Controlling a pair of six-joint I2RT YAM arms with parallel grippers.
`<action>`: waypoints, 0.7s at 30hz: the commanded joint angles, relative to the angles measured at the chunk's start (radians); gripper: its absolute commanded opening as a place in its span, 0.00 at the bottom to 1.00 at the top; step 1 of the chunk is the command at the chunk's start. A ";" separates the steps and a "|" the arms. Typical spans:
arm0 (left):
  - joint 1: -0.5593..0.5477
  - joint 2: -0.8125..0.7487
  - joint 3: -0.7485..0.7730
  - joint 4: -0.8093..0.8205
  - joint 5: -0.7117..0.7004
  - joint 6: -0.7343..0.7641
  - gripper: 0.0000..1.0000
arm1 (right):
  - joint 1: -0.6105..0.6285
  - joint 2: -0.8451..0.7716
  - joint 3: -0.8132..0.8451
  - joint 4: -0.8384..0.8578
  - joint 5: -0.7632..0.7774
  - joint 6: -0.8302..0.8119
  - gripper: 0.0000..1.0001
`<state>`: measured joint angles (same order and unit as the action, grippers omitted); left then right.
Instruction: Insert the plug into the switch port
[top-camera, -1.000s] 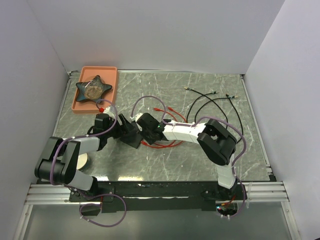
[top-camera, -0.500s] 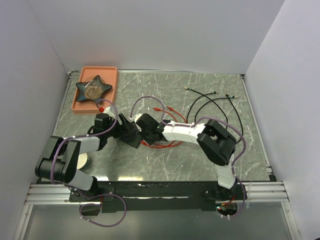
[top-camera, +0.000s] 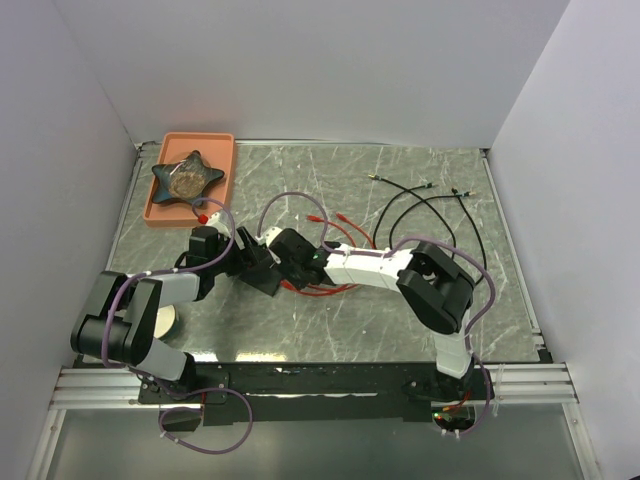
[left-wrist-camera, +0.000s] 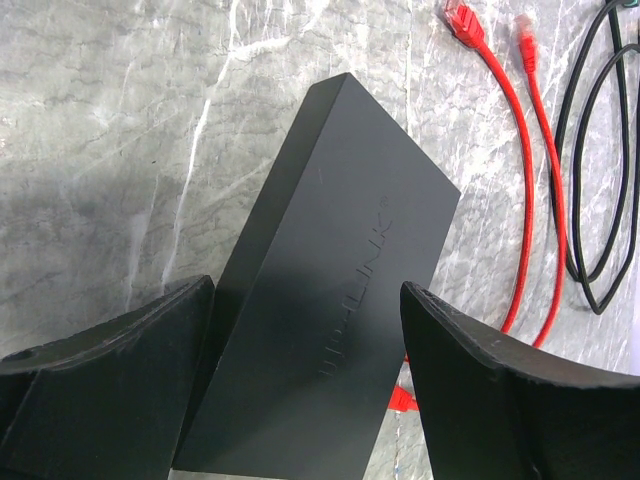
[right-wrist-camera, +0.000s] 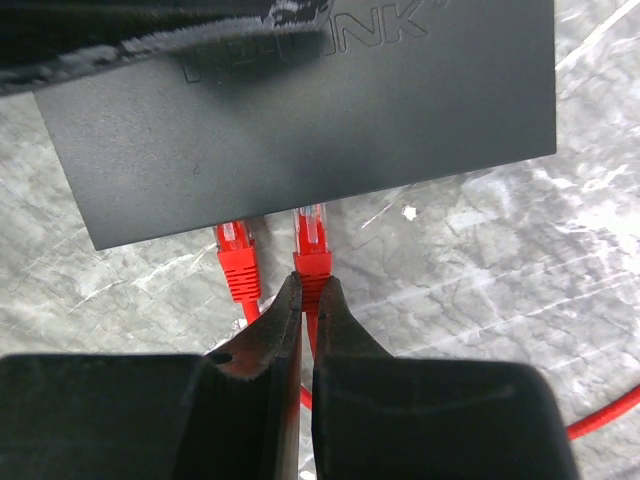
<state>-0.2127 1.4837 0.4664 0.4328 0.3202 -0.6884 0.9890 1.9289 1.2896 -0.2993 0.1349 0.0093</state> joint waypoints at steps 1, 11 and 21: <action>-0.004 0.033 -0.005 -0.063 0.028 0.016 0.82 | 0.011 -0.087 0.011 0.129 0.035 -0.002 0.00; -0.004 0.038 0.008 -0.069 0.034 0.023 0.82 | 0.016 -0.030 0.019 0.143 0.020 0.000 0.00; -0.004 0.069 0.058 -0.075 0.057 0.056 0.82 | 0.019 0.002 -0.023 0.241 0.032 -0.051 0.00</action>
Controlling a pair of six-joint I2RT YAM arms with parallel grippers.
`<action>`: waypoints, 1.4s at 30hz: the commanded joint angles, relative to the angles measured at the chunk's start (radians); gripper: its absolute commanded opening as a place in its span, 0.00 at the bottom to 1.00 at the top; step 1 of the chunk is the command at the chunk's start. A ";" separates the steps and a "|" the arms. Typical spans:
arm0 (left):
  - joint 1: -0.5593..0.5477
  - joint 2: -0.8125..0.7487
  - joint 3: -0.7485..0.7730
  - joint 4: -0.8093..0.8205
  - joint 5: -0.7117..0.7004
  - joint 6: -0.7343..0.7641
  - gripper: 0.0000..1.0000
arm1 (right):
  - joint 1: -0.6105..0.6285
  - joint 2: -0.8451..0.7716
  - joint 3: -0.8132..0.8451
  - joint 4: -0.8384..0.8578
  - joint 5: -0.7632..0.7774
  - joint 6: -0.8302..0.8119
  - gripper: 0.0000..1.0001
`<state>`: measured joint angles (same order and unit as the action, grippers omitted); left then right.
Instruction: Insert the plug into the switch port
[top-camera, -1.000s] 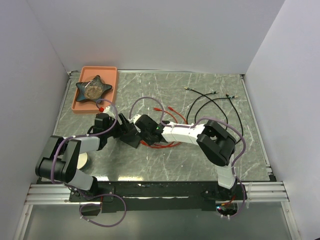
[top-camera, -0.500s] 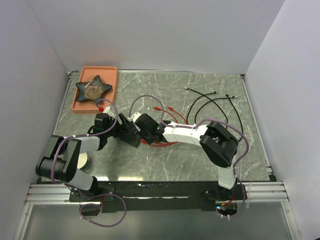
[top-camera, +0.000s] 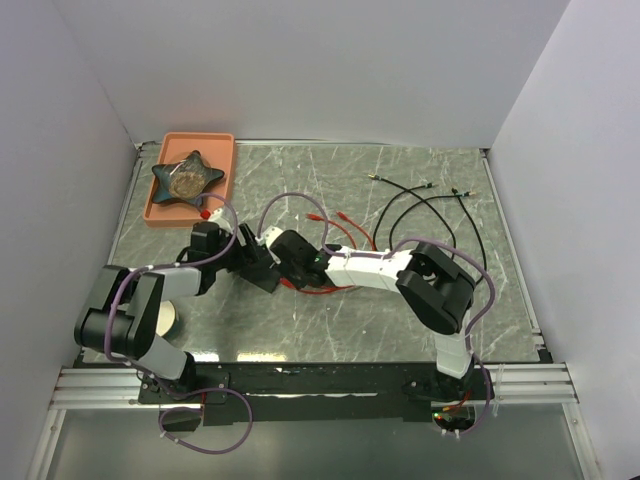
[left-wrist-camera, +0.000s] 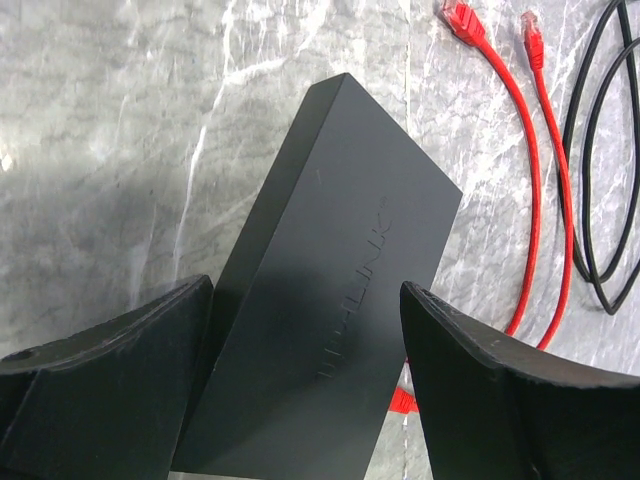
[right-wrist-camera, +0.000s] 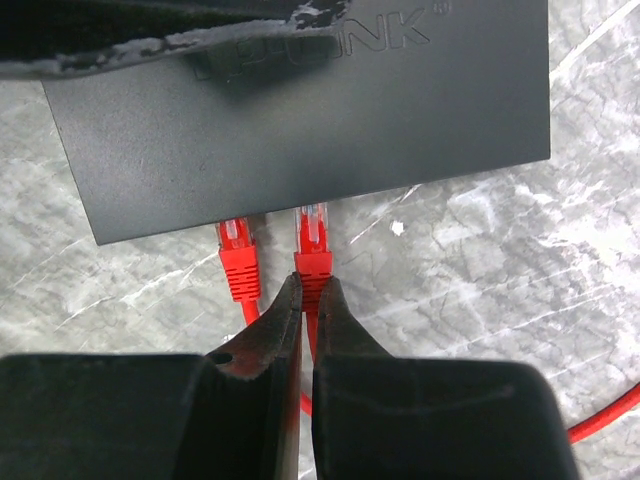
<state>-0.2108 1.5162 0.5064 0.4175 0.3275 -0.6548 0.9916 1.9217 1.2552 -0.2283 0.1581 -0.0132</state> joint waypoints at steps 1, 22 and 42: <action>-0.006 0.045 0.023 -0.057 0.053 0.026 0.82 | 0.016 0.013 0.012 0.176 0.009 -0.030 0.00; -0.012 0.150 0.078 -0.049 0.146 0.058 0.73 | 0.024 0.048 -0.019 0.342 0.046 -0.054 0.00; -0.073 0.170 0.092 -0.086 0.192 0.109 0.70 | 0.021 0.046 0.018 0.386 0.011 -0.102 0.00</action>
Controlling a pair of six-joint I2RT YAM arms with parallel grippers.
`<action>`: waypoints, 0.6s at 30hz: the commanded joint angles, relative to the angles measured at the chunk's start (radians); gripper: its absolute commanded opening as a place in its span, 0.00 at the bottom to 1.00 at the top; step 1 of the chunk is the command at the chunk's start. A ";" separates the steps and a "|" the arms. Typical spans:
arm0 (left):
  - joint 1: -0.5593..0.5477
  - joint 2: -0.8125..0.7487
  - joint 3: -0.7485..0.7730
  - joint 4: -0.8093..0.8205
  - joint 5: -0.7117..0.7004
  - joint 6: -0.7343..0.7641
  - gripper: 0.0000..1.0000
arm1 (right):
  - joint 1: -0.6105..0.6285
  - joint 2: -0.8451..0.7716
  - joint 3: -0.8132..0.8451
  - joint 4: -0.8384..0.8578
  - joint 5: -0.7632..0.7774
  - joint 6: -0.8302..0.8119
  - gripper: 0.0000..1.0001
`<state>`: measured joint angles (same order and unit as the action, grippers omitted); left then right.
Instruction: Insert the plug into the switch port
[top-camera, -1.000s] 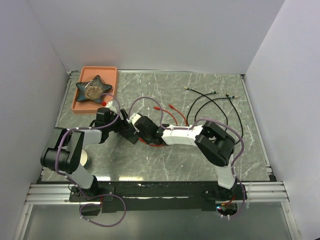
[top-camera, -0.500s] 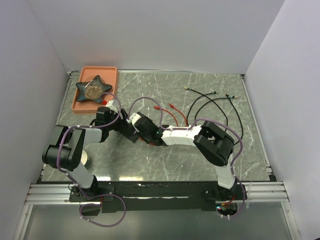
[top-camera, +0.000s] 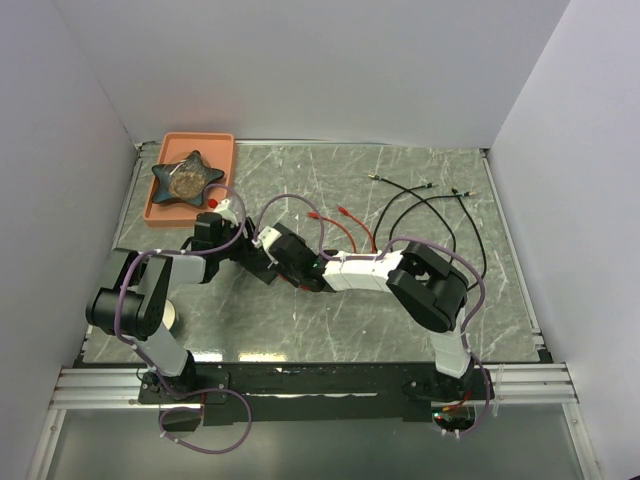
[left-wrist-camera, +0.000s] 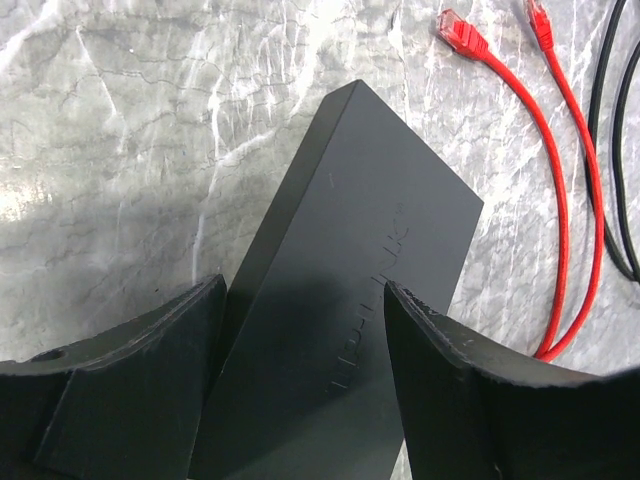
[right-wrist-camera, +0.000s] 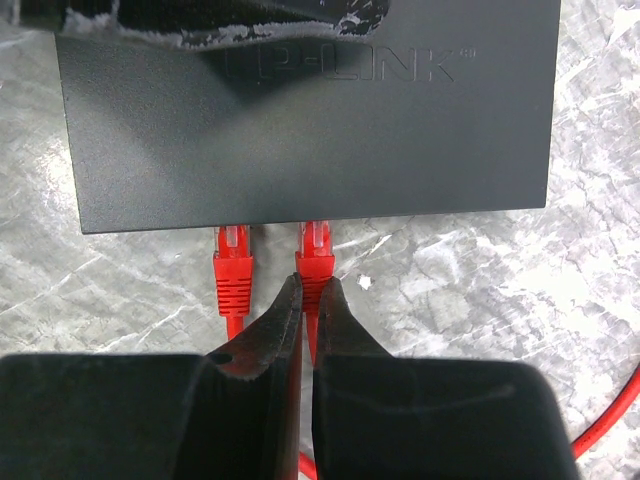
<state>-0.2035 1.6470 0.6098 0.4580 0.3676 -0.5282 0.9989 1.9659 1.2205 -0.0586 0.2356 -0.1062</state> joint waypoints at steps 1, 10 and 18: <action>-0.083 0.036 -0.012 -0.127 0.157 -0.015 0.70 | 0.012 0.002 0.053 0.218 -0.074 -0.007 0.00; -0.099 0.013 -0.027 -0.119 0.205 -0.003 0.69 | -0.003 0.002 0.100 0.220 -0.139 0.002 0.00; -0.111 -0.009 -0.045 -0.101 0.261 -0.003 0.68 | -0.017 0.001 0.114 0.252 -0.176 0.000 0.00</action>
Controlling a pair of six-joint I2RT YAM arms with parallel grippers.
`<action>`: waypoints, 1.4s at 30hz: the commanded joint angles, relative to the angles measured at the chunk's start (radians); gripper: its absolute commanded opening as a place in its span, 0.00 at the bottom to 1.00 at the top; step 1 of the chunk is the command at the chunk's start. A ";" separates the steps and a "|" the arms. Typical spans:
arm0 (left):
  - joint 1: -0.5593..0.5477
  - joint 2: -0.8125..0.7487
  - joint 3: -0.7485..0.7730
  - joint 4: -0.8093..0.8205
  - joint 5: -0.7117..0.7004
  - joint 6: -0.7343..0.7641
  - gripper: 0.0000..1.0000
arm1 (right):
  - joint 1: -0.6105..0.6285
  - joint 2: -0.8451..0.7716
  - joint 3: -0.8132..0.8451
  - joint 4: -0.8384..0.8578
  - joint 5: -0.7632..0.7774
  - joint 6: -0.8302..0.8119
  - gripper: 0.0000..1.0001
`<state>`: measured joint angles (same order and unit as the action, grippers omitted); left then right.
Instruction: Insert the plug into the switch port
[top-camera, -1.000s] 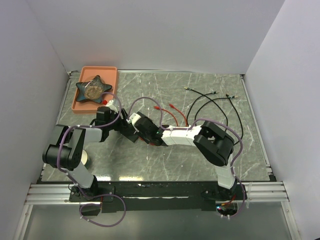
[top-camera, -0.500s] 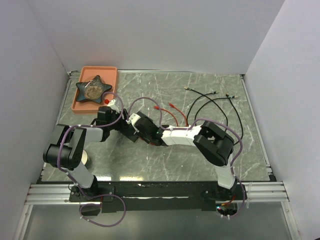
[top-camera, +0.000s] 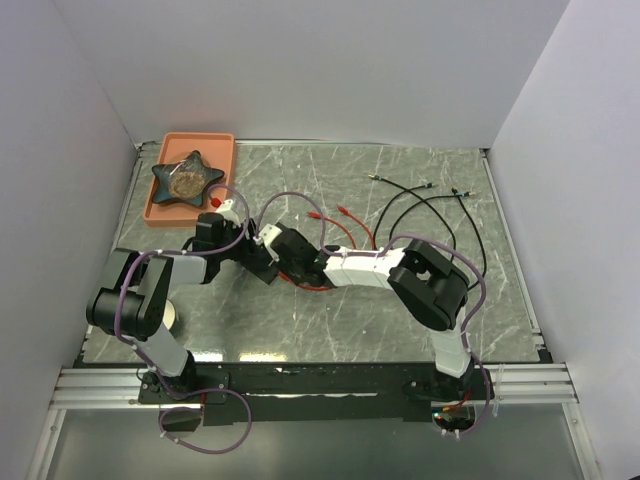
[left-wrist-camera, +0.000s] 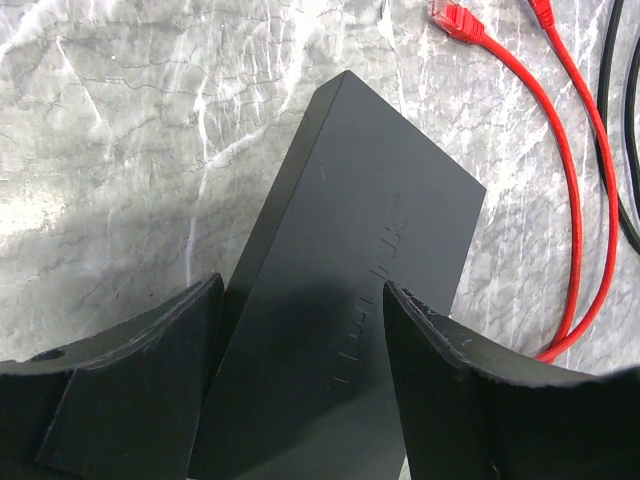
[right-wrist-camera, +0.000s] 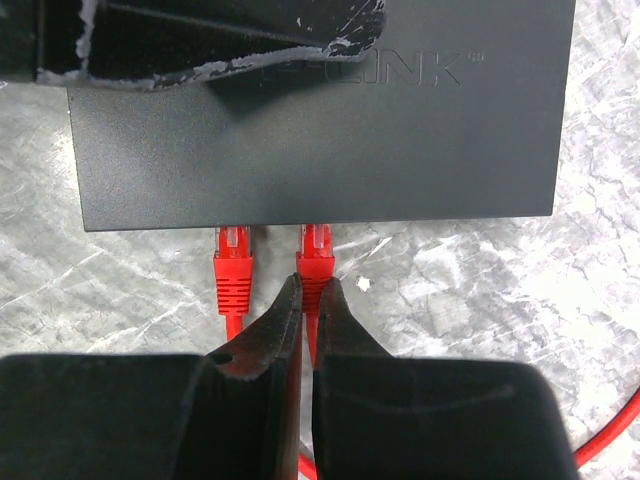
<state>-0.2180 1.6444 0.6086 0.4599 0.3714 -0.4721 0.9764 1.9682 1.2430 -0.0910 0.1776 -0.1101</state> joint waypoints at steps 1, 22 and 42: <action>-0.096 -0.011 -0.046 -0.101 0.258 -0.056 0.68 | 0.004 -0.003 0.090 0.293 -0.139 0.004 0.00; -0.158 -0.113 -0.078 -0.055 0.350 0.000 0.68 | -0.007 -0.132 -0.008 0.389 -0.383 -0.094 0.00; -0.182 -0.187 -0.096 -0.109 0.238 -0.036 0.74 | -0.007 -0.081 0.042 0.300 -0.352 -0.053 0.00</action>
<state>-0.2935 1.5238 0.5323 0.3969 0.3553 -0.3832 0.9398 1.8973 1.1770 -0.1280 -0.0536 -0.1909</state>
